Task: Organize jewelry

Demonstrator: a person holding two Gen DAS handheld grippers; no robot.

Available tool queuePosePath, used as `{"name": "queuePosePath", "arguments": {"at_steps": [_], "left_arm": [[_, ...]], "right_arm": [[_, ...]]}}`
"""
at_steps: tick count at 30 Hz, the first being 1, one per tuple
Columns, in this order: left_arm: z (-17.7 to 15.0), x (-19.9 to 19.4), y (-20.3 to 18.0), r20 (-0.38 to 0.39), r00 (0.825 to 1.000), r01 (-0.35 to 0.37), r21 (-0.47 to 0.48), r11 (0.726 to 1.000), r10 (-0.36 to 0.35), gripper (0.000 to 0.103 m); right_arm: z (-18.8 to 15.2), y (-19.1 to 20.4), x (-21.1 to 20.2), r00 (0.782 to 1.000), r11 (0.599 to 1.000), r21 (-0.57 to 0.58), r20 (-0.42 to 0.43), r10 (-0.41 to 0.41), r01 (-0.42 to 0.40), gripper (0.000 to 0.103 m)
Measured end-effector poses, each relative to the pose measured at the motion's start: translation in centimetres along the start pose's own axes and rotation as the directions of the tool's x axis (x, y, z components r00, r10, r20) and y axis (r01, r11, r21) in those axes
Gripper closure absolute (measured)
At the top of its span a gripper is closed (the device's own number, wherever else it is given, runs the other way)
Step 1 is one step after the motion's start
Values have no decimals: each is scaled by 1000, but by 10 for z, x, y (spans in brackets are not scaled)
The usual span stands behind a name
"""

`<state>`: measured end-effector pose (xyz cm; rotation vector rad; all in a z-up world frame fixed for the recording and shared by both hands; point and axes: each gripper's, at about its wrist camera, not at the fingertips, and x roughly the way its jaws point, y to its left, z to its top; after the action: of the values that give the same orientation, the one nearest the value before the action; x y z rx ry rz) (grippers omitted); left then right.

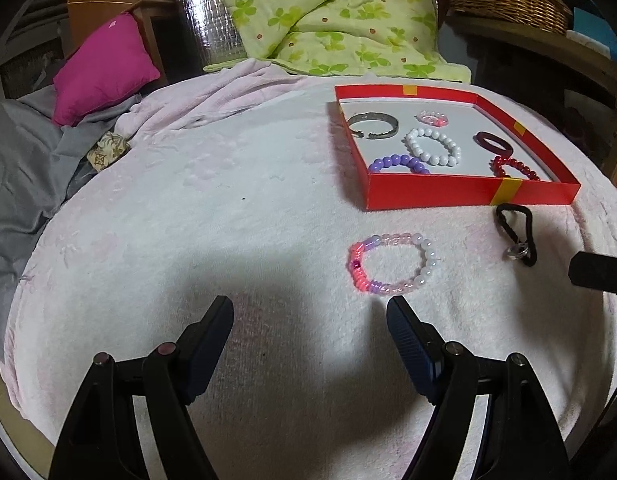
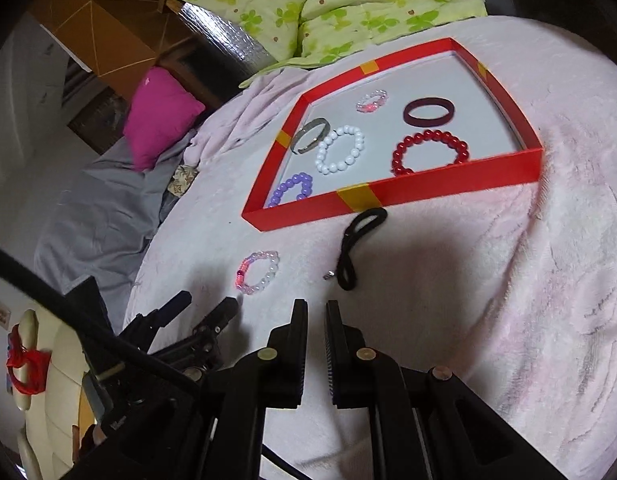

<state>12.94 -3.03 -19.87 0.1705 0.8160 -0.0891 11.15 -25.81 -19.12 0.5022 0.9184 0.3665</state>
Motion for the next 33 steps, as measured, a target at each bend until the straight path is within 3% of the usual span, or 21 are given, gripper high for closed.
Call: {"name": "queuePosePath", "arguments": {"at_steps": [10, 15, 19, 23, 24, 25, 27, 30, 33], "left_arm": [[2, -2, -2, -4, 999, 38, -11, 999, -38, 24], [4, 0, -4, -10, 999, 53, -9, 999, -53, 24], [7, 2, -6, -17, 996, 86, -23, 996, -86, 24], [13, 5, -6, -17, 994, 110, -43, 993, -111, 24], [14, 6, -7, -18, 993, 116, -45, 992, -117, 24], [15, 7, -8, -19, 992, 120, -45, 992, -121, 24], [16, 8, -11, -19, 992, 128, -35, 991, -129, 24], [16, 9, -16, -17, 991, 132, -7, 991, -132, 24], [17, 11, -18, -21, 990, 138, 2, 990, -138, 24]], "right_arm": [[10, -6, -1, 998, 996, 83, 55, -40, 36, 90], [16, -2, 13, 996, 993, 92, 47, -73, 68, 83], [22, -8, 22, 991, 985, 125, 46, -127, 120, 56], [25, -6, 29, 989, 985, 107, 55, -139, 132, 56], [25, -4, 32, 988, 985, 94, 55, -147, 142, 59], [25, -2, 35, 984, 984, 73, 58, -170, 165, 71], [25, 2, 42, 977, 978, 40, 48, -206, 204, 85], [24, 4, 43, 973, 974, 18, 55, -226, 226, 93], [22, 3, 35, 973, 975, 9, 65, -222, 221, 93]]}}
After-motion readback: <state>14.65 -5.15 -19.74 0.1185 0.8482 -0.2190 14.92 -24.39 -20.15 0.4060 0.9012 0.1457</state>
